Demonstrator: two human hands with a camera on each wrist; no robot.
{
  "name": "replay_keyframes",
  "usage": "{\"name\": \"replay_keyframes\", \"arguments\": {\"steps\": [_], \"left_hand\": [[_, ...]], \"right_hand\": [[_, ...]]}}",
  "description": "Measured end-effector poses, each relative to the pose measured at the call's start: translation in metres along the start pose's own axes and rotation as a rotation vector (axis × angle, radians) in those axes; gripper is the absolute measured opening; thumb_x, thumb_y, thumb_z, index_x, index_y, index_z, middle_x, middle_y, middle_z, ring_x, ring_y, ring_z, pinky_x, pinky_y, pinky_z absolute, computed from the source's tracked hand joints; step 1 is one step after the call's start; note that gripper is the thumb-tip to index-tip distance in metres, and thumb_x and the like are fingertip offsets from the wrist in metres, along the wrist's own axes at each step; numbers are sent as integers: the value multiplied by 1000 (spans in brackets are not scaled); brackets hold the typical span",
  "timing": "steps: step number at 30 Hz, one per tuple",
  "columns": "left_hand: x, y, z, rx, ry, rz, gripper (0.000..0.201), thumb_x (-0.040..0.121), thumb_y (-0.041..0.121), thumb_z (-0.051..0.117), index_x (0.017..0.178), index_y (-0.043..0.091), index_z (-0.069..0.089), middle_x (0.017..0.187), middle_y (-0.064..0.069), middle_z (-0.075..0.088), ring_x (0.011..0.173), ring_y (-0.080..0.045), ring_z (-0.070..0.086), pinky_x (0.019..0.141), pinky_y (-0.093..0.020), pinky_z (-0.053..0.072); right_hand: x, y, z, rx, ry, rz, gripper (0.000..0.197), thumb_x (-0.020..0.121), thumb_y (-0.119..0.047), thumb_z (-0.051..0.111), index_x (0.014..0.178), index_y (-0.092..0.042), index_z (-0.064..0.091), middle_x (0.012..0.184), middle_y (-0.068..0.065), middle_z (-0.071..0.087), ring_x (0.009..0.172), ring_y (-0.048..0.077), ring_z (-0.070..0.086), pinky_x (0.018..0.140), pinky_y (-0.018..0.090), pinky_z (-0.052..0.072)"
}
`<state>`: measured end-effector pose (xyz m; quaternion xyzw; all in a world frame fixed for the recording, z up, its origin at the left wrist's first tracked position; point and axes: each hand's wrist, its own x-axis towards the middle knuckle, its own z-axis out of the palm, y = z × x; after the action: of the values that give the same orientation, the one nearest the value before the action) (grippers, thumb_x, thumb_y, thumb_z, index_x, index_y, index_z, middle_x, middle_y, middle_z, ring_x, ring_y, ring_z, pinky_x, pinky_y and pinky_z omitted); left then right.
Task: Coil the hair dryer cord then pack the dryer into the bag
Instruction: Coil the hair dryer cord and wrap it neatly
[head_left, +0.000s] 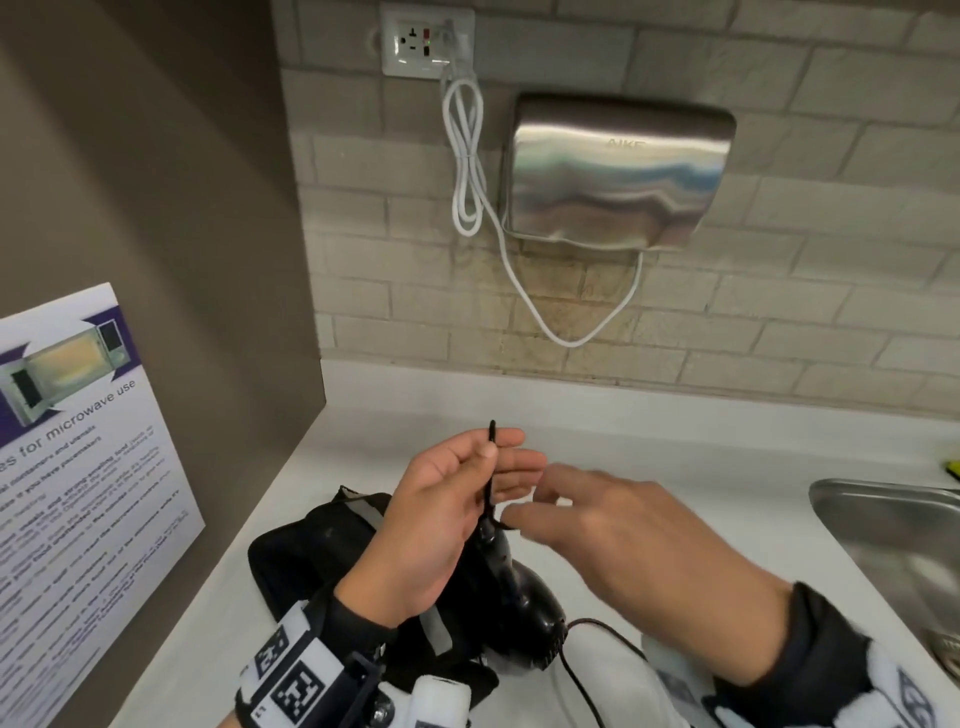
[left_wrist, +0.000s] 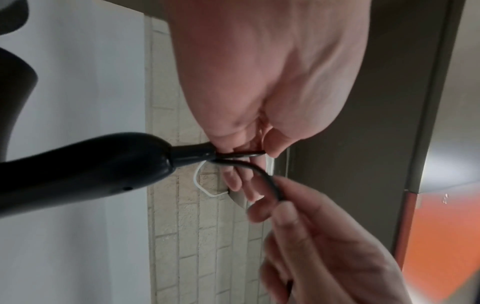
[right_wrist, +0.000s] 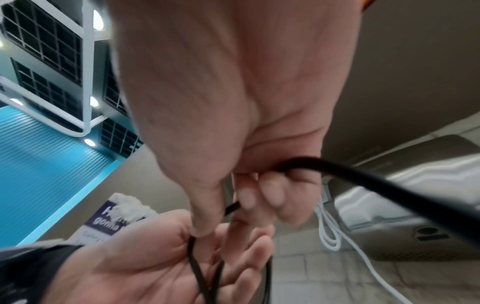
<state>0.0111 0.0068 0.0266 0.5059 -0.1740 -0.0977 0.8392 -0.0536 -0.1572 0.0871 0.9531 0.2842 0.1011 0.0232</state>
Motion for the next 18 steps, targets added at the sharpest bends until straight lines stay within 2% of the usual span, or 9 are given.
{"name": "replay_keyframes", "arguments": {"steps": [2, 4, 6, 9, 11, 13, 15, 18], "left_hand": [[-3, 0, 1, 24, -19, -8, 31, 100, 18, 43, 114, 3, 67, 106, -19, 74, 98, -25, 71, 86, -29, 55], [-6, 0, 2, 46, -53, -3, 36, 98, 26, 45, 112, 6, 70, 108, -20, 73, 97, -25, 69, 92, -32, 53], [-8, 0, 4, 70, -118, 22, 37, 103, 27, 41, 109, 6, 71, 99, -20, 73, 92, -27, 69, 91, -36, 52], [-10, -1, 3, 100, -160, 49, 37, 101, 28, 38, 103, 6, 68, 84, -14, 71, 79, -24, 67, 80, -30, 52], [-10, -3, 2, 114, -140, 58, 35, 100, 29, 40, 101, 7, 67, 76, -9, 65, 68, -19, 58, 73, -27, 48], [-9, -3, 0, 127, -98, 51, 33, 99, 31, 43, 100, 9, 68, 69, -5, 58, 62, -17, 50, 68, -26, 44], [-9, -3, 0, 126, -77, 39, 31, 100, 33, 45, 94, 11, 66, 64, -3, 54, 58, -16, 45, 65, -27, 41], [-8, -2, 0, 79, -48, 14, 29, 100, 31, 45, 86, 12, 63, 59, 0, 47, 53, -13, 39, 62, -27, 38]], "right_hand": [[6, 8, -4, 112, 46, 7, 29, 92, -31, 45, 114, -44, 60, 99, -9, 57, 69, 15, 62, 50, 23, 40], [14, 19, 2, 334, 111, -5, 31, 95, -40, 39, 117, -43, 60, 96, -11, 47, 73, 13, 59, 61, 29, 51], [20, 28, 9, 494, 257, -14, 26, 96, -33, 47, 113, -37, 66, 93, -8, 46, 77, 11, 56, 67, 28, 51], [30, 33, 21, 644, 439, 32, 15, 93, -17, 63, 102, -23, 74, 88, -2, 53, 85, 12, 59, 72, 23, 51], [35, 31, 28, 782, 497, 111, 9, 89, -15, 68, 94, -17, 74, 88, 0, 57, 77, 11, 65, 70, 18, 50], [39, 29, 35, 849, 564, 181, 1, 86, -18, 72, 86, -18, 71, 85, -4, 62, 69, 10, 65, 66, 17, 45], [42, 28, 43, 874, 611, 235, 6, 84, -22, 74, 81, -20, 69, 82, -8, 64, 66, 9, 60, 63, 16, 42], [46, 26, 50, 940, 632, 266, 7, 84, -21, 74, 79, -20, 69, 80, -5, 67, 64, 7, 57, 62, 17, 41]]}}
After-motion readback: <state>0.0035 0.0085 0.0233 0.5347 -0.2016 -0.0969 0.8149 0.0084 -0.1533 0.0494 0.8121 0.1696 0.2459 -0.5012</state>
